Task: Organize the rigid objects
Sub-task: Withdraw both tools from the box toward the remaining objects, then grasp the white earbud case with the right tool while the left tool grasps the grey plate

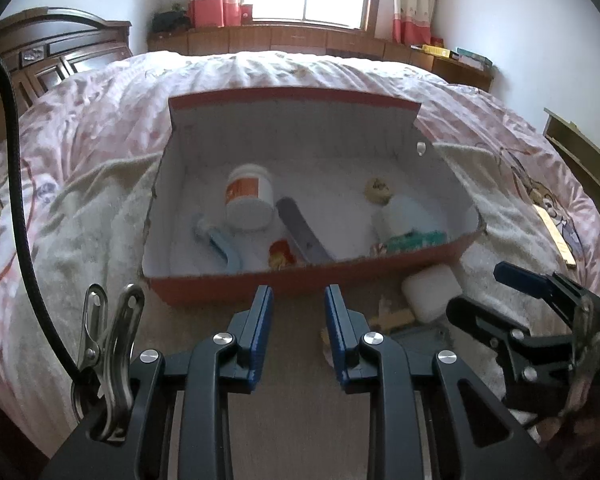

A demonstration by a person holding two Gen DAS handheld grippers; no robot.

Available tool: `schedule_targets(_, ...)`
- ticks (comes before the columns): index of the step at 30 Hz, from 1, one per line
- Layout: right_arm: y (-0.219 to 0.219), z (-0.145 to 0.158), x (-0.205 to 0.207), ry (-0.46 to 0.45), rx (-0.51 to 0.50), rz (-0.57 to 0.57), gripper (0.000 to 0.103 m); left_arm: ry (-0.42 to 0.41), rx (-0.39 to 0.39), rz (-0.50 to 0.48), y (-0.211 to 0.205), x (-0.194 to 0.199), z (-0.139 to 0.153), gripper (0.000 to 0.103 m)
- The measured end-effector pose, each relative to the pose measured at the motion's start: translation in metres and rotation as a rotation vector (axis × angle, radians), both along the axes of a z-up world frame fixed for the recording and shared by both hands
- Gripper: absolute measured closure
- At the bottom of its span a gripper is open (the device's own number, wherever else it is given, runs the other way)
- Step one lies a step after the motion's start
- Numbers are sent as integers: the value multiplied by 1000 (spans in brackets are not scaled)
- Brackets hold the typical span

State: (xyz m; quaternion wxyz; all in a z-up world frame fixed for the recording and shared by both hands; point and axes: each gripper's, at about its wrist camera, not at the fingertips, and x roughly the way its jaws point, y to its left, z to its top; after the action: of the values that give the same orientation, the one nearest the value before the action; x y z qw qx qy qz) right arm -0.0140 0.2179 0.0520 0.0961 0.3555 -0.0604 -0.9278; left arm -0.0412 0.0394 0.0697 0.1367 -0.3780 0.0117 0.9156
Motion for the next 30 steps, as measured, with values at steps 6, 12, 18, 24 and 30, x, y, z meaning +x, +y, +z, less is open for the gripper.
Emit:
schedule_targets(6, -2, -13, -3, -24, 14, -8, 11, -40, -5, 15, -5, 3, -14, 75)
schedule_targets(12, -4, -23, -10, -49, 35, -15, 11, -68, -3, 28, -10, 4, -25, 75)
schedule_targets(18, -5, -33, -23, -83, 19, -27, 12, -84, -6, 28, -8, 5, -31, 76)
schedule_targets(24, -9, -34, -28, -67, 51, -39, 17, -94, -8, 21, -5, 4, -34, 75)
schedule_targets(30, -2, -32, -28, -53, 43, -67, 43, -96, -7, 24, -5, 4, -34, 75)
